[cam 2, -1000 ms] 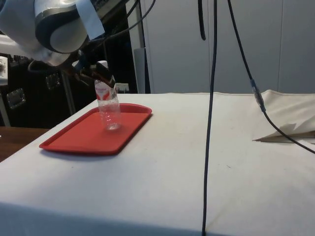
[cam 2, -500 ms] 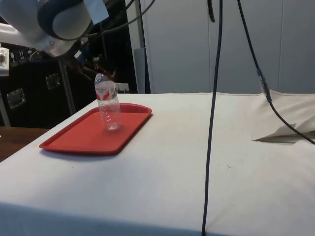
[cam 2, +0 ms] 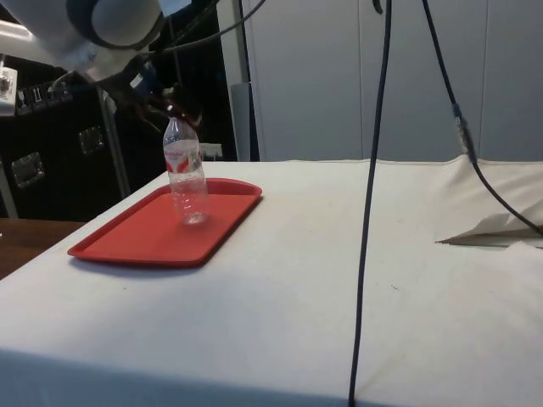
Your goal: Place the bottle upright on the tray.
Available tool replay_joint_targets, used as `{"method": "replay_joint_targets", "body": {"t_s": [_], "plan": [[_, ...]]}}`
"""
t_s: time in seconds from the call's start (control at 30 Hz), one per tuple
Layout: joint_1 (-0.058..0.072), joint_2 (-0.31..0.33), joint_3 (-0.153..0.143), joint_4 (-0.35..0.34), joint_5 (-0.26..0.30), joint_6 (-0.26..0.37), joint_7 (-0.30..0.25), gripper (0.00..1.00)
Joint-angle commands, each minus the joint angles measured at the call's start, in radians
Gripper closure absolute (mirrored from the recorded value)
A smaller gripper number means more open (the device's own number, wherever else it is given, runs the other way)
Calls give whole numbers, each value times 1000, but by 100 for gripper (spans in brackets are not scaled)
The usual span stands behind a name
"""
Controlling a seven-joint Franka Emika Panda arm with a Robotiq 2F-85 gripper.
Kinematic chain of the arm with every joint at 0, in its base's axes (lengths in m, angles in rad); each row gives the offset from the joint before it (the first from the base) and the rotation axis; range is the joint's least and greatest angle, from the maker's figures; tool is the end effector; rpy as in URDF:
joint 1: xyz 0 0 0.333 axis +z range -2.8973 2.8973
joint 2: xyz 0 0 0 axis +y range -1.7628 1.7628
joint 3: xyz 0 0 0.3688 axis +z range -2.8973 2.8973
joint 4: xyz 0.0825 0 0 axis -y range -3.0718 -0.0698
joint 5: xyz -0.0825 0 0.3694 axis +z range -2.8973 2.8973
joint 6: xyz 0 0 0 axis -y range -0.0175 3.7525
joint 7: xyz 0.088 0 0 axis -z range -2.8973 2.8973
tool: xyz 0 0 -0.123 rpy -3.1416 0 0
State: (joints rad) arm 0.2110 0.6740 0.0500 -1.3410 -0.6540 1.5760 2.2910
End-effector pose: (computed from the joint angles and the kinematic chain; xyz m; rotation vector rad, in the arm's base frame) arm 0.6987 0.1007 0.3576 1.4706 -2.0146 0.6014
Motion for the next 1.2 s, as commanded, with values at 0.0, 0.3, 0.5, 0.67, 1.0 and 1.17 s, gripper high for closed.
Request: {"method": "replay_joint_targets", "body": {"t_s": [0.0,0.3,0.5,0.67,1.0,1.17], "plan": [[-10,-16,6,-15,13,29,2,0],[-23,-42,6,-28,40,31,-9,0],[-31,-65,6,-45,56,34,-14,0],[-38,-86,5,-60,72,38,-19,0],[-53,-125,5,-88,98,42,-29,0],[-63,-151,4,-109,113,46,-38,0]]}}
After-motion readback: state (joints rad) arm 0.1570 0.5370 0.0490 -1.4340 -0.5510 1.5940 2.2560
